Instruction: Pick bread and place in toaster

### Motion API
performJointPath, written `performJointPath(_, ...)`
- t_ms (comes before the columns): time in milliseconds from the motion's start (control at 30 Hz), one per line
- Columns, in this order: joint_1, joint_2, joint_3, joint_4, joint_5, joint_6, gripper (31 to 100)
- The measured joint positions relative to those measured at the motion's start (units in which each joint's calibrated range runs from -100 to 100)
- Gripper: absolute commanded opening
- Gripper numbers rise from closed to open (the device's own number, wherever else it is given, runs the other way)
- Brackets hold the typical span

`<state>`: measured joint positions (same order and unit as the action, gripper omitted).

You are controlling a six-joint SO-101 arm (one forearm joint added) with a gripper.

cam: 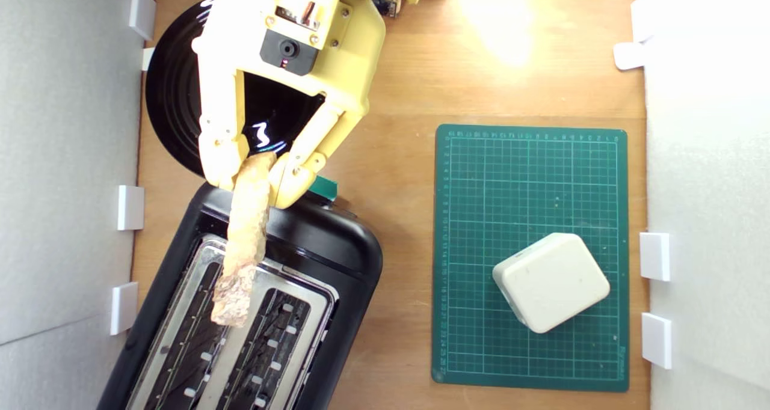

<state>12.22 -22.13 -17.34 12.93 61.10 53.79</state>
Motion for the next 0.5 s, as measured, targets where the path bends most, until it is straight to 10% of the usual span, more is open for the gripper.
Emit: performJointPath(500,3.0,5.7,-1.8,-4.5,-1.7,-0.4,50.0)
